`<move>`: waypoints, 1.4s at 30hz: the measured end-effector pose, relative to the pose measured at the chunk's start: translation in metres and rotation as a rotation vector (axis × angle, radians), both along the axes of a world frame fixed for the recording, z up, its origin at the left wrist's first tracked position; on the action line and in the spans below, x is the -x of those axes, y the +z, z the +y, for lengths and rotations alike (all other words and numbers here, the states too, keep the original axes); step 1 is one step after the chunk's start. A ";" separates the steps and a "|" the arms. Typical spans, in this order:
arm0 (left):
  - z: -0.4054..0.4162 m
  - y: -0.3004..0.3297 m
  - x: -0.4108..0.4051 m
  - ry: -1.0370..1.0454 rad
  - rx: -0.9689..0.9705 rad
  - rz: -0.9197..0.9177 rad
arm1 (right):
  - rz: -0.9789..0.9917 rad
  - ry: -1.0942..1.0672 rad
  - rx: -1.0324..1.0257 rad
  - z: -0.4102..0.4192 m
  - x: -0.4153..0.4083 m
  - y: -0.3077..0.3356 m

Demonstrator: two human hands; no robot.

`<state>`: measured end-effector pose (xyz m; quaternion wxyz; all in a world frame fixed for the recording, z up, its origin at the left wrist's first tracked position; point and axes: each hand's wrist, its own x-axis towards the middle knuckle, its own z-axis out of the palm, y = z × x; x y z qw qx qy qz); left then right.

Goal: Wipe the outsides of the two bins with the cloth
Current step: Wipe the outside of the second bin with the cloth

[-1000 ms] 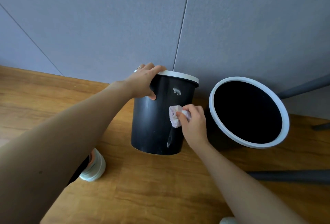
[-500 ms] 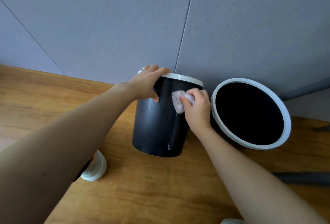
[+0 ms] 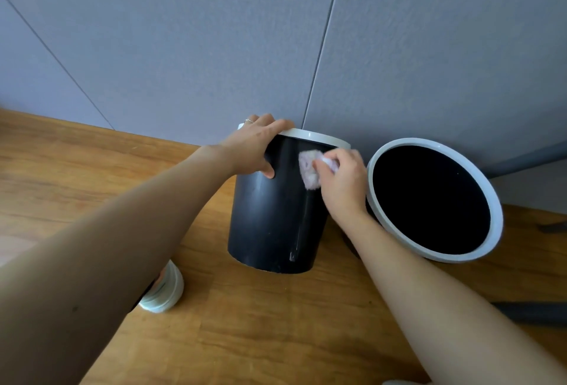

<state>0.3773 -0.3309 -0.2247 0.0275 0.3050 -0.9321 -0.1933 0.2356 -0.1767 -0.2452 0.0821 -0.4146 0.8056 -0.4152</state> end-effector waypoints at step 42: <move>0.003 0.006 0.000 -0.007 -0.042 -0.008 | -0.091 -0.049 0.032 0.027 -0.022 -0.030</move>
